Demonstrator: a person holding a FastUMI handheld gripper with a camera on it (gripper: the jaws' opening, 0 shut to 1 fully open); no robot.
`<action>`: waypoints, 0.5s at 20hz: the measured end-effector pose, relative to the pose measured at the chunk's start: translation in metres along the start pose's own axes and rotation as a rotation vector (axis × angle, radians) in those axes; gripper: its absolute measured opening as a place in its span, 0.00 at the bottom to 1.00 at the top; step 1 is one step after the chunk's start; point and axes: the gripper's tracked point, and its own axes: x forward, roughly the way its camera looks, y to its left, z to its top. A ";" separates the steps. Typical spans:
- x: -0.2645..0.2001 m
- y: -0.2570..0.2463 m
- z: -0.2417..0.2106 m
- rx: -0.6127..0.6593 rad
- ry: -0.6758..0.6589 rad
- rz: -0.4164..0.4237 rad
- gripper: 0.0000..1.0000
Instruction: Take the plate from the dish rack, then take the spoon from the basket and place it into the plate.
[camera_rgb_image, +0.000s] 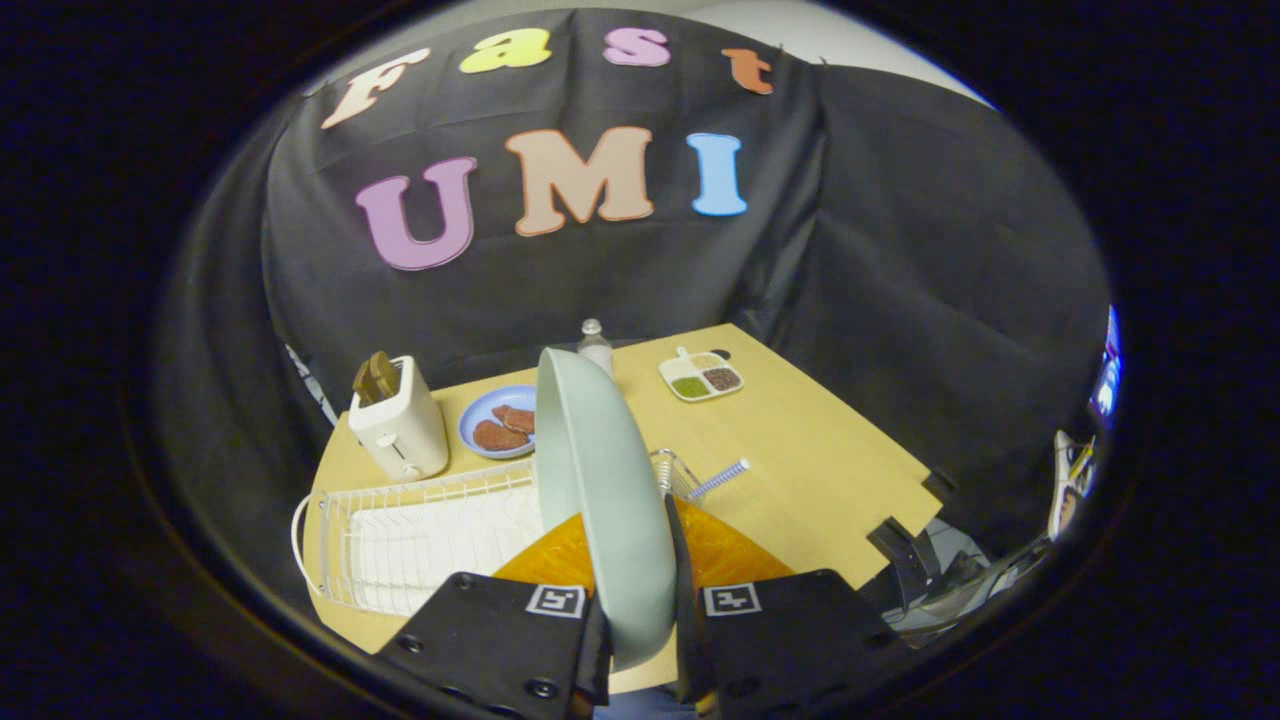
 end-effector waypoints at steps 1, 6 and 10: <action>-0.001 -0.017 -0.009 0.030 0.011 -0.014 0.29; 0.008 -0.087 -0.068 0.160 0.124 -0.104 0.29; 0.031 -0.104 -0.112 0.232 0.235 -0.068 0.29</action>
